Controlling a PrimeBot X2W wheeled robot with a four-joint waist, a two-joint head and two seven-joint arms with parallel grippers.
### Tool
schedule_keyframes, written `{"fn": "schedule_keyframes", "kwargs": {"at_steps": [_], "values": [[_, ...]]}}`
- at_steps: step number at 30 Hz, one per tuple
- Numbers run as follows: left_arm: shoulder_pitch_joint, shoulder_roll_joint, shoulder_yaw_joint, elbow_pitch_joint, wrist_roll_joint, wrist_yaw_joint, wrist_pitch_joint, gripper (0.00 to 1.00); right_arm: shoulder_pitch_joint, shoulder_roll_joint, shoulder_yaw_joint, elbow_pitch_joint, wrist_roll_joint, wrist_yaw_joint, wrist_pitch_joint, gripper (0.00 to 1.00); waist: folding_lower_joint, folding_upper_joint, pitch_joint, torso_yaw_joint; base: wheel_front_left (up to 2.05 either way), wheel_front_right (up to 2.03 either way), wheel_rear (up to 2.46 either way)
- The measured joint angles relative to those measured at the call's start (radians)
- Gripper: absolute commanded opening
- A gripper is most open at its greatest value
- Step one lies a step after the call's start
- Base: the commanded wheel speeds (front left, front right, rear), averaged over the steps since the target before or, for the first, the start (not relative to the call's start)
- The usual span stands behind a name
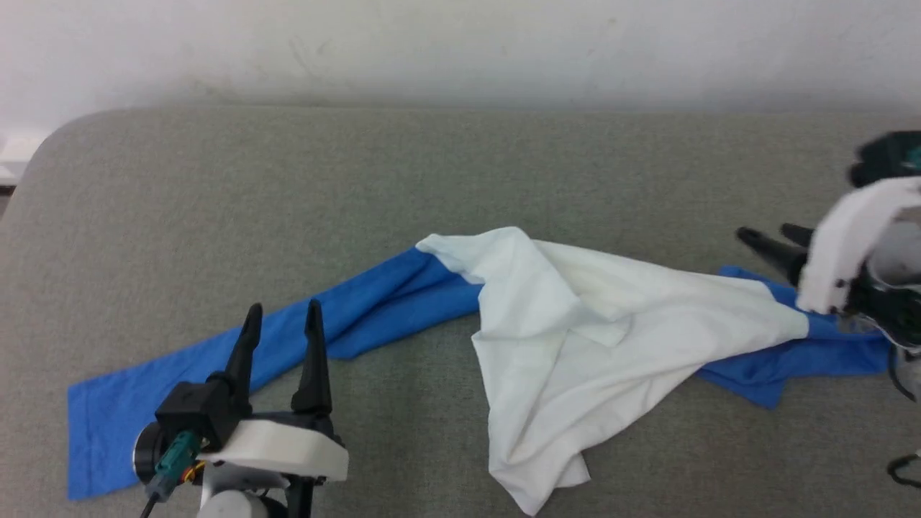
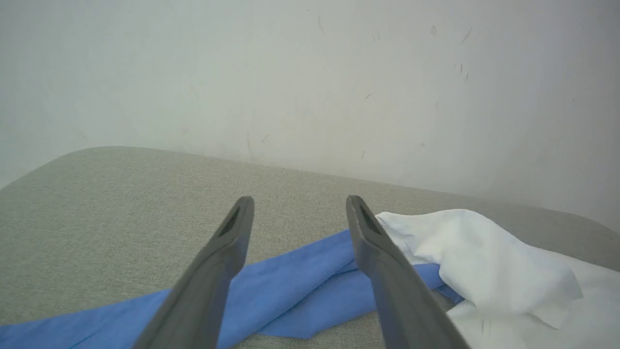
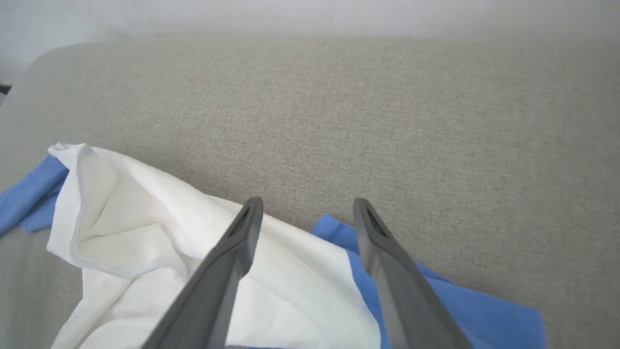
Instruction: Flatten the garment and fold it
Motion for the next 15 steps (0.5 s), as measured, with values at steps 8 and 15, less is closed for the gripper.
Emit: {"fn": "schedule_keyframes", "kwargs": {"at_steps": [8, 15], "values": [[-0.061, -0.041, -0.006, 0.029, 0.012, -0.027, 0.000, 1.00, -0.110, 0.012, 0.279, 0.039, -0.046, 0.000, 0.226, 1.00, 0.0001, 0.0000, 0.068, 0.057, 0.00, 0.00, 0.00], [-0.068, -0.072, 0.008, 0.057, 0.037, -0.052, 0.000, 1.00, -0.154, -0.011, 0.394, 0.097, -0.014, 0.000, 0.341, 0.00, 0.0001, 0.0000, 0.096, 0.090, 0.00, 0.00, 0.00]]}}
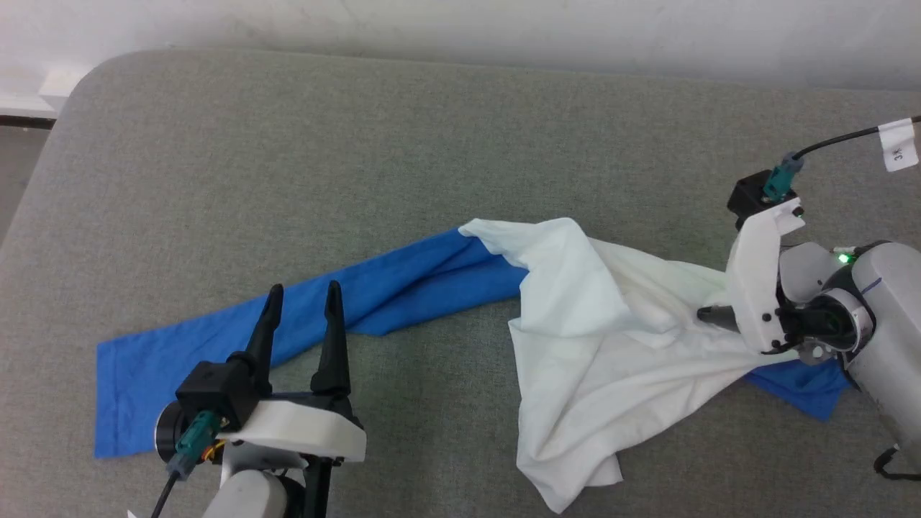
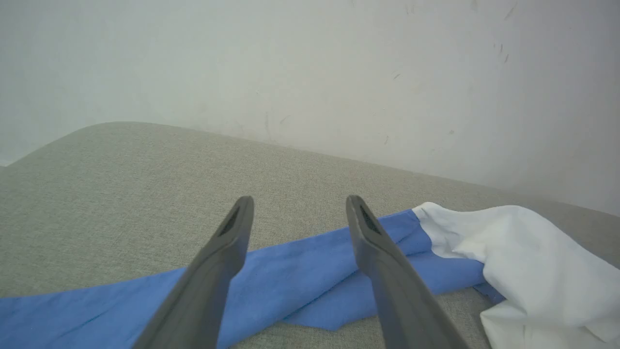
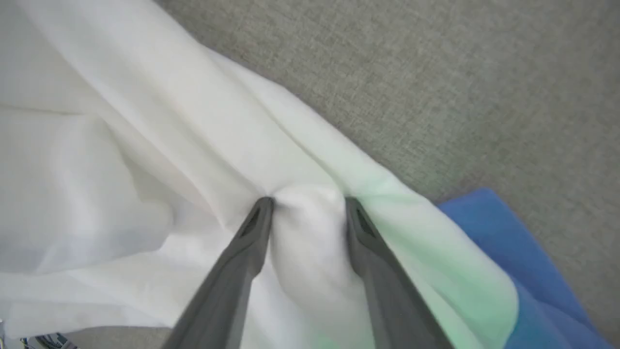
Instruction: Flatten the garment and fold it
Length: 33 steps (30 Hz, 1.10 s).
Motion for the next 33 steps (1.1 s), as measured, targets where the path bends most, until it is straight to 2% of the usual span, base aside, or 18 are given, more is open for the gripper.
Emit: {"fn": "schedule_keyframes", "kwargs": {"at_steps": [3, 8, 12, 15, 19, 22, 24, 26, 27, 28, 33], "values": [[0.000, -0.005, 0.011, 0.011, 0.005, -0.008, 0.000, 1.00, -0.006, 0.000, 0.022, -0.009, 0.014, 0.000, -0.059, 0.00, 0.0000, 0.0000, -0.008, -0.001, 0.00, 0.00, 0.00], [0.002, -0.008, 0.027, 0.020, 0.015, -0.017, 0.000, 1.00, -0.072, 0.020, 0.003, -0.038, -0.069, 0.000, -0.397, 0.00, -0.0001, 0.0000, -0.039, -0.021, 0.00, 0.00, 0.00], [0.013, -0.007, 0.039, 0.024, 0.016, -0.018, 0.000, 1.00, -0.086, 0.028, 0.005, -0.132, -0.139, 0.000, -0.543, 0.00, -0.0001, 0.0000, -0.073, -0.043, 0.00, 0.00, 0.00], [0.050, 0.003, 0.051, 0.024, 0.016, -0.016, 0.000, 1.00, 0.015, 0.016, 0.015, -0.265, -0.182, 0.000, -0.575, 0.00, -0.0002, 0.0000, -0.100, -0.067, 0.00, 0.00, 0.00], [0.092, 0.014, 0.061, 0.010, 0.014, -0.007, 0.002, 1.00, 0.290, -0.019, -0.012, -0.462, -0.235, 0.000, -0.549, 0.00, -0.0003, 0.0000, -0.131, -0.105, 0.00, 0.00, 0.00], [0.112, 0.024, 0.070, -0.002, 0.012, 0.002, 0.010, 1.00, 0.542, -0.006, -0.056, -0.575, -0.250, 0.000, -0.499, 0.00, -0.0004, 0.0000, -0.150, -0.136, 0.00, 0.00, 0.00], [0.122, 0.026, 0.070, -0.009, 0.008, 0.003, 0.014, 1.00, 0.701, 0.029, -0.096, -0.624, -0.240, 0.000, -0.461, 0.02, -0.0003, 0.0000, -0.160, -0.156, 0.00, 0.00, 0.00], [0.124, 0.029, 0.067, -0.017, 0.006, 0.003, 0.023, 1.00, 0.838, 0.079, -0.141, -0.659, -0.219, 0.000, -0.425, 0.43, -0.0004, 0.0000, -0.168, -0.171, 0.00, 0.00, 0.00], [0.124, 0.032, 0.066, -0.020, 0.006, 0.003, 0.027, 1.00, 0.890, 0.101, -0.165, -0.676, -0.218, 0.000, -0.417, 0.43, -0.0004, 0.0000, -0.172, -0.176, 0.00, 0.00, 0.00], [0.124, 0.035, 0.065, -0.023, 0.006, 0.003, 0.030, 1.00, 0.930, 0.122, -0.188, -0.695, -0.224, 0.000, -0.416, 1.00, -0.0004, 0.0000, -0.175, -0.181, 0.00, 0.00, 0.00], [0.124, 0.054, 0.069, -0.031, 0.006, 0.003, 0.040, 1.00, 0.988, 0.216, -0.285, -0.833, -0.257, 0.000, -0.457, 1.00, -0.0002, 0.0000, -0.189, -0.188, 0.00, 0.00, 0.00]]}}
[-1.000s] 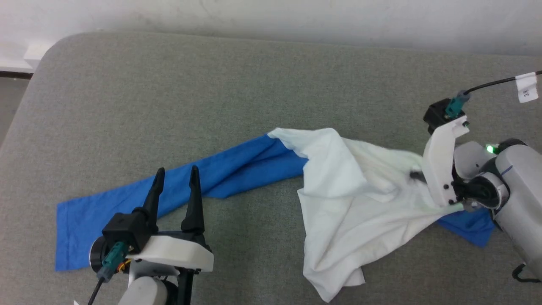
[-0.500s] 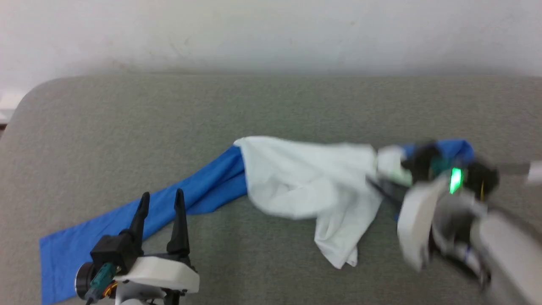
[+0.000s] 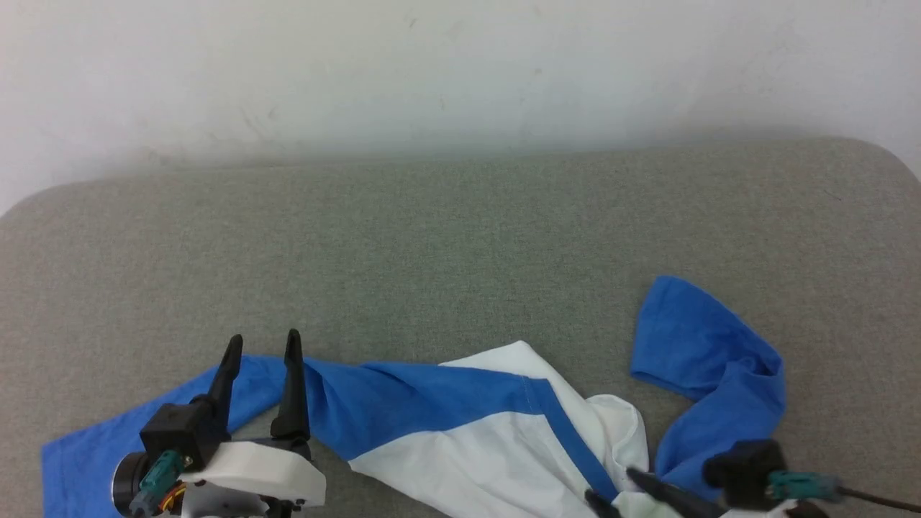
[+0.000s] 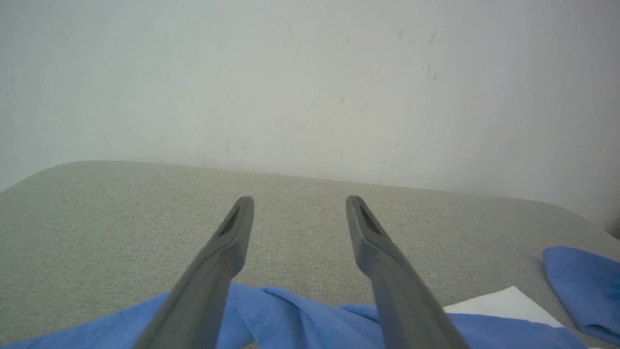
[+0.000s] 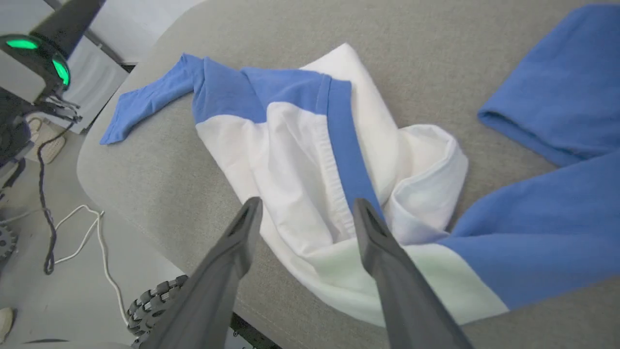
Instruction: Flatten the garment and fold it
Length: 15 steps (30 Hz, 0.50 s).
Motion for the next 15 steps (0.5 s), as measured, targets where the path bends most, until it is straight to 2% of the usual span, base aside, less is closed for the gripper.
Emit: {"fn": "schedule_keyframes", "kwargs": {"at_steps": [3, 6, 10, 15], "values": [[0.001, 0.001, 0.000, -0.003, 0.000, 0.006, 0.003, 1.00, 0.000, 0.018, -0.044, -0.071, -0.019, 0.000, -0.007, 1.00, 0.0000, 0.0000, -0.011, 0.001, 0.00, 0.00, 0.00], [0.004, 0.000, 0.001, -0.004, -0.002, 0.008, 0.003, 1.00, -0.011, -0.005, -0.093, -0.089, -0.048, 0.000, 0.018, 1.00, 0.0000, 0.0000, -0.021, 0.004, 0.00, 0.00, 0.00], [0.010, -0.001, -0.002, -0.005, -0.003, 0.014, 0.002, 1.00, -0.060, -0.087, -0.112, -0.044, -0.057, 0.000, 0.095, 1.00, 0.0001, 0.0000, -0.027, 0.009, 0.00, 0.00, 0.00], [0.016, -0.004, -0.007, -0.004, -0.003, 0.015, 0.001, 1.00, -0.153, -0.217, -0.029, 0.085, -0.027, 0.000, 0.166, 1.00, 0.0000, 0.0000, -0.017, 0.013, 0.00, 0.00, 0.00]]}}
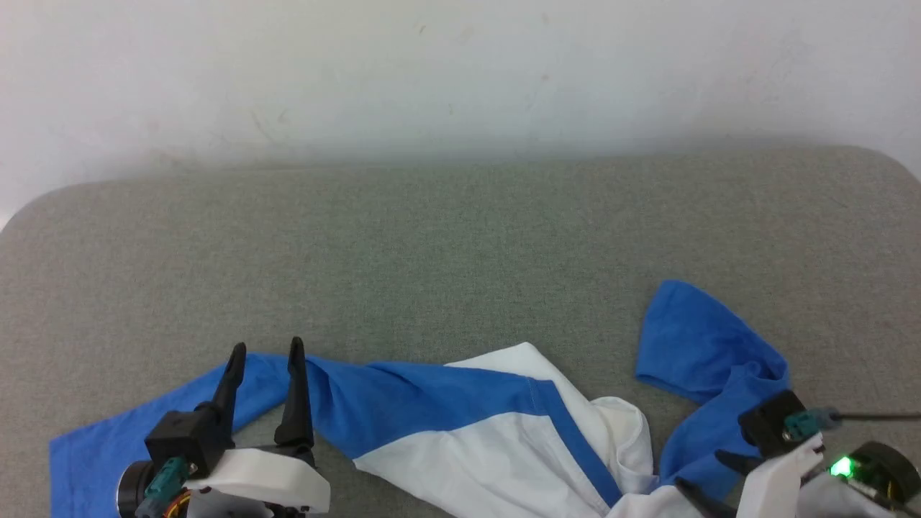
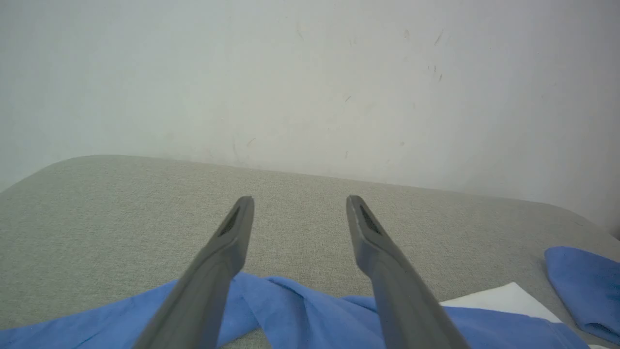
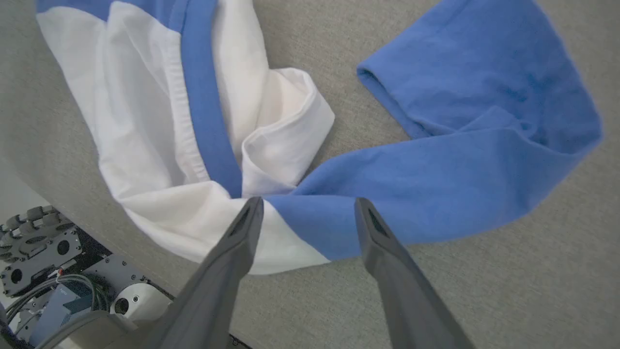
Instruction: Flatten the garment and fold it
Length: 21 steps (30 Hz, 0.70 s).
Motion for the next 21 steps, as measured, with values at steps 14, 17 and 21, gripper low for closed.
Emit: {"fn": "schedule_keyframes", "kwargs": {"at_steps": [14, 17, 21], "values": [[-0.058, -0.025, -0.036, 0.027, 0.000, -0.019, -0.011, 1.00, -0.405, -0.216, 0.397, 0.304, 0.126, 0.000, 0.008, 1.00, 0.0003, 0.0000, 0.070, 0.034, 0.00, 0.00, 0.00], [-0.067, -0.031, -0.038, 0.040, 0.000, -0.026, -0.015, 1.00, -0.458, -0.234, 0.484, 0.352, 0.162, 0.000, 0.016, 1.00, 0.0002, 0.0000, 0.087, 0.049, 0.00, 0.00, 0.00], [-0.076, -0.037, -0.039, 0.058, 0.000, -0.027, -0.022, 1.00, -0.524, -0.258, 0.574, 0.383, 0.230, 0.000, 0.054, 0.00, 0.0001, 0.0000, 0.098, 0.067, 0.00, 0.00, 0.00]]}}
